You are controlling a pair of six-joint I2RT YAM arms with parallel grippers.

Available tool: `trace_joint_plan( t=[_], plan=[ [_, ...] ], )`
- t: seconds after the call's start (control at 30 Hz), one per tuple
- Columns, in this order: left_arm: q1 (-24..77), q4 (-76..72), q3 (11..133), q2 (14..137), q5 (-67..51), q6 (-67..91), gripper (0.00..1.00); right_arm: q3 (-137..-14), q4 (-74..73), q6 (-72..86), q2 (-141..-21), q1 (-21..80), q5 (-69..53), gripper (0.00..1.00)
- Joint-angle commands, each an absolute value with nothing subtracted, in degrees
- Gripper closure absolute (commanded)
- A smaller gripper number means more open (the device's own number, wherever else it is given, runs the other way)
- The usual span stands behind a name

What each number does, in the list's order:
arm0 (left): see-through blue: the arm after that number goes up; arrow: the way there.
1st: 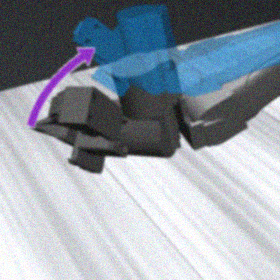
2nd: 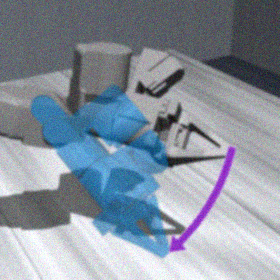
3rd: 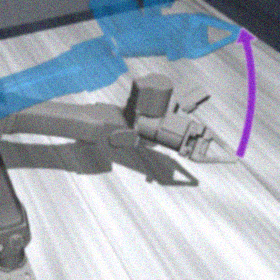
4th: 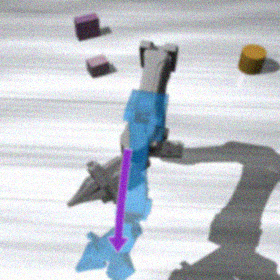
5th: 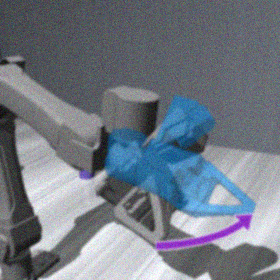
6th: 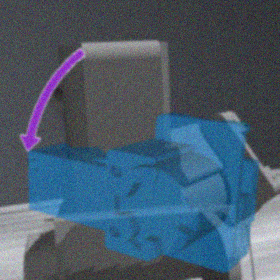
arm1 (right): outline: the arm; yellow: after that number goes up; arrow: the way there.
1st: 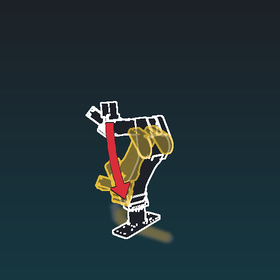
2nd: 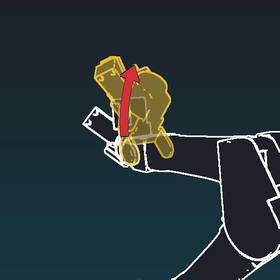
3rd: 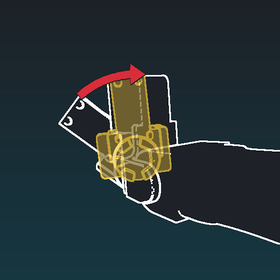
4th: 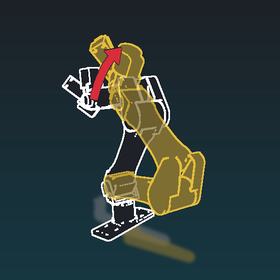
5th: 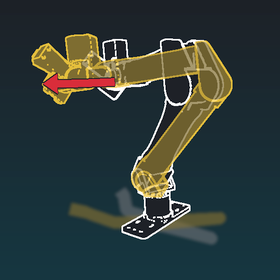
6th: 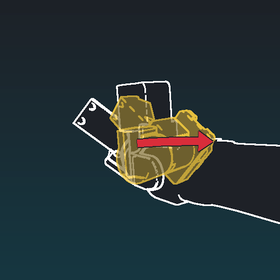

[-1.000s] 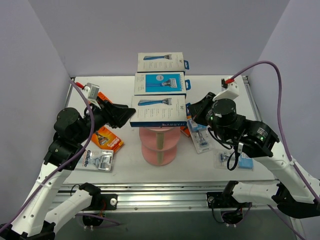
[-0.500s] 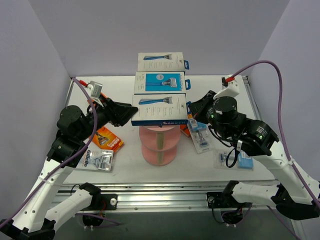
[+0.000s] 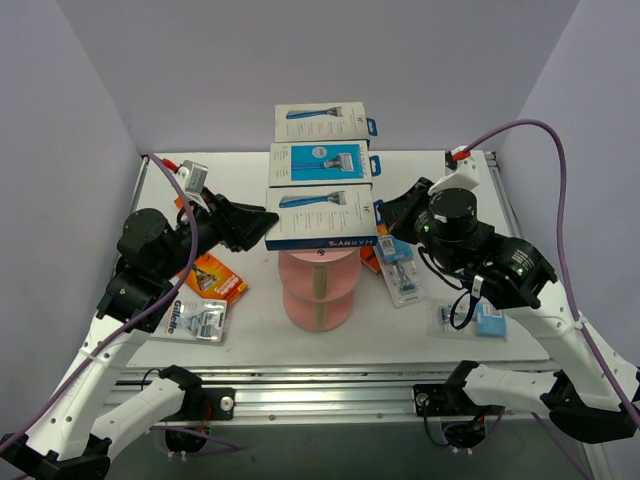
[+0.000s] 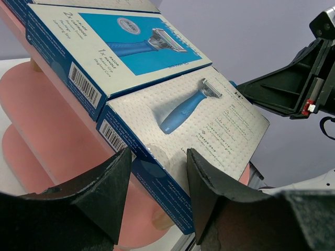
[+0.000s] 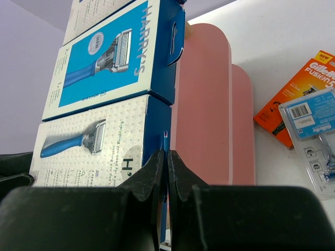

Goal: Place and organize the shaving razors onto the shelf

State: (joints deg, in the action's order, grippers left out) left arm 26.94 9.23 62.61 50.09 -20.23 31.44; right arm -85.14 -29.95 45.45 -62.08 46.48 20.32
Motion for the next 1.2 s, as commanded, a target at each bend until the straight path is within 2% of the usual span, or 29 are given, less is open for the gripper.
trace_joint_plan(
  t=[0.0,0.47,0.63,0.83,0.9,1.17],
  plan=[
    [27.51,8.61,64.07,50.80,-21.36,31.46,0.45,-84.20,-29.53,43.77,-61.61,45.53,19.95,1.00],
    [27.86,9.14,63.90,51.42,-20.74,31.03,0.44,-82.44,-27.95,43.33,-61.08,43.68,17.49,1.00],
    [27.86,9.84,64.42,51.42,-20.04,30.67,0.43,-82.35,-27.77,43.33,-60.65,43.51,17.05,0.93],
    [27.86,10.72,64.60,50.89,-18.20,30.85,0.14,-82.70,-27.86,43.33,-59.77,43.33,16.96,0.78],
    [27.86,10.99,64.60,50.63,-18.11,30.85,0.11,-82.79,-27.77,43.42,-59.42,43.33,16.96,0.71],
    [27.77,12.48,65.92,49.66,-15.74,30.59,0.05,-82.79,-27.95,44.03,-58.54,43.33,17.31,0.59]
  ],
)
